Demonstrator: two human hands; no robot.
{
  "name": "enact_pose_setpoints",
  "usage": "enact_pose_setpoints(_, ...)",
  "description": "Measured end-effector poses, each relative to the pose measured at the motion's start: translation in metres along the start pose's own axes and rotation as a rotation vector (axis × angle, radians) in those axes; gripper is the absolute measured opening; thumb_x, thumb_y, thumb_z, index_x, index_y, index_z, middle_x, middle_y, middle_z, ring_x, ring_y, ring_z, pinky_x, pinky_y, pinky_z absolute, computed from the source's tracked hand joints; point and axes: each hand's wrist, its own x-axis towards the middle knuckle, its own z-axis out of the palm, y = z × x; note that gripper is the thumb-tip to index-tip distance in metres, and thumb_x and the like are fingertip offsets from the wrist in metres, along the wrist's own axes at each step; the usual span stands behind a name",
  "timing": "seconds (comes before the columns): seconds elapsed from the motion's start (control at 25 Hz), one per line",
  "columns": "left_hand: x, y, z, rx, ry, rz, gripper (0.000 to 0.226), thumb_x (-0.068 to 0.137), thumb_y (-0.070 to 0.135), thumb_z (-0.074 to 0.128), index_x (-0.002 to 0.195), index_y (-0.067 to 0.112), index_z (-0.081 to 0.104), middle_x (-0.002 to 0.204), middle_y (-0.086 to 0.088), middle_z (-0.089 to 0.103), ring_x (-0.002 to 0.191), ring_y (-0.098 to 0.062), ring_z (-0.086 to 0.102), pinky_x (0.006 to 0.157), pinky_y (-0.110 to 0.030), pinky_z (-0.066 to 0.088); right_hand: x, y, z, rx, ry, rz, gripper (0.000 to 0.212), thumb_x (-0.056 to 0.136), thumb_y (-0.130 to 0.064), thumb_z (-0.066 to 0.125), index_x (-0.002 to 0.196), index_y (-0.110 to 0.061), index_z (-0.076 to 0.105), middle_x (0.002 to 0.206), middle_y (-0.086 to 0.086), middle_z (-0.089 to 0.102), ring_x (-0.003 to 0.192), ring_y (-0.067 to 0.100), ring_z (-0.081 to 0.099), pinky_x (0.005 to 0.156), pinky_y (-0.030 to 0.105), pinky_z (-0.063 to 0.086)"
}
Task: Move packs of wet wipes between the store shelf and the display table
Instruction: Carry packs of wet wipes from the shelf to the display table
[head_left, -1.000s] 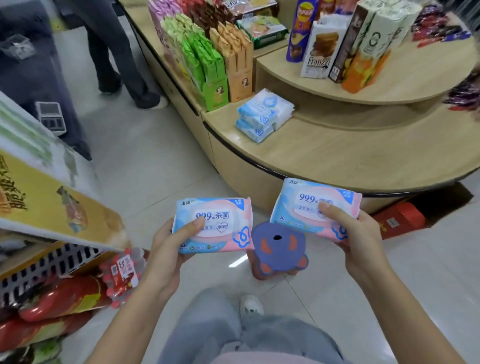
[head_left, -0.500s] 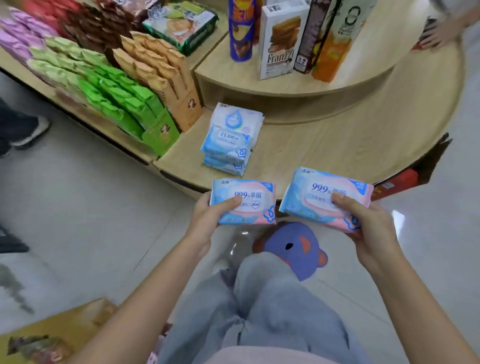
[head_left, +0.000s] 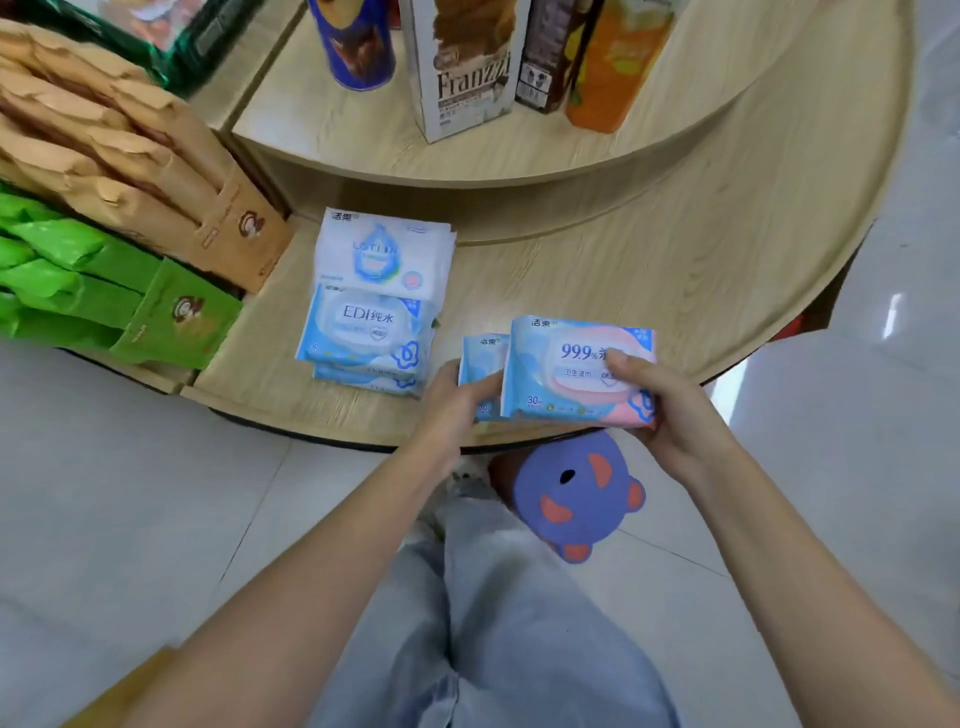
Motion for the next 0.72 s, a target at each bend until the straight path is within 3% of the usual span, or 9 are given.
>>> enact_pose_setpoints(0.12,0.039,0.001,0.008,0.022,0.024,0.004,0.045,0.064,0.019,0.068,0.108,0.014,0.063,0.103,-0.007,0.072,0.096,-0.024,0.068,0.076,-0.037,0.052,0.042,-0.004,-0.003,-0.065,-0.012,0.023,0.034,0.068,-0.018,0.072,0.100,-0.006,0.070,0.098,0.009,0.074,0.084,0.019,0.072,0.065,0.025,0.057)
enact_pose_setpoints(0.2,0.059,0.001,0.009,0.038,0.019,0.016,0.031,0.072,0.011,0.063,0.103,0.017,0.066,0.106,-0.012,0.071,0.095,-0.027,0.066,0.076,-0.040,0.050,0.064,-0.005,-0.006,-0.064,-0.007,0.037,0.032,0.067,-0.019,0.070,0.097,-0.007,0.071,0.095,0.008,0.075,0.082,0.018,0.072,0.065,0.024,0.057)
enact_pose_setpoints(0.32,0.074,0.002,0.010,0.069,0.004,0.028,0.023,0.084,0.007,0.058,0.102,0.019,0.066,0.106,-0.006,0.071,0.099,-0.023,0.066,0.082,-0.042,0.053,0.085,-0.001,-0.007,-0.021,-0.021,0.044,0.035,0.069,-0.014,0.072,0.102,-0.004,0.069,0.100,0.010,0.074,0.087,0.020,0.072,0.068,0.025,0.056)
enact_pose_setpoints(0.52,0.079,-0.005,0.006,0.103,0.017,-0.025,0.038,0.087,0.035,0.058,0.121,0.019,0.060,0.117,-0.001,0.068,0.110,-0.014,0.062,0.093,-0.031,0.049,0.102,0.009,-0.006,-0.022,-0.001,0.045,0.043,0.067,-0.016,0.073,0.107,0.000,0.067,0.107,0.016,0.071,0.094,0.026,0.070,0.075,0.029,0.056)
enact_pose_setpoints(0.64,0.072,-0.009,-0.001,0.102,0.119,-0.035,0.018,0.097,0.029,0.049,0.107,0.028,0.063,0.106,0.006,0.070,0.098,-0.004,0.064,0.089,-0.025,0.048,0.107,0.011,-0.010,-0.036,0.008,0.026,0.043,0.065,-0.015,0.078,0.105,-0.001,0.069,0.106,0.016,0.072,0.095,0.026,0.070,0.079,0.031,0.056)
enact_pose_setpoints(0.72,0.064,-0.010,-0.003,0.073,0.166,-0.001,0.017,0.097,0.027,0.047,0.100,0.032,0.063,0.100,0.013,0.068,0.089,0.004,0.063,0.085,-0.019,0.046,0.107,0.011,-0.013,-0.055,0.001,0.026,0.051,0.057,-0.018,0.081,0.104,0.000,0.069,0.104,0.015,0.072,0.094,0.026,0.070,0.081,0.032,0.056)
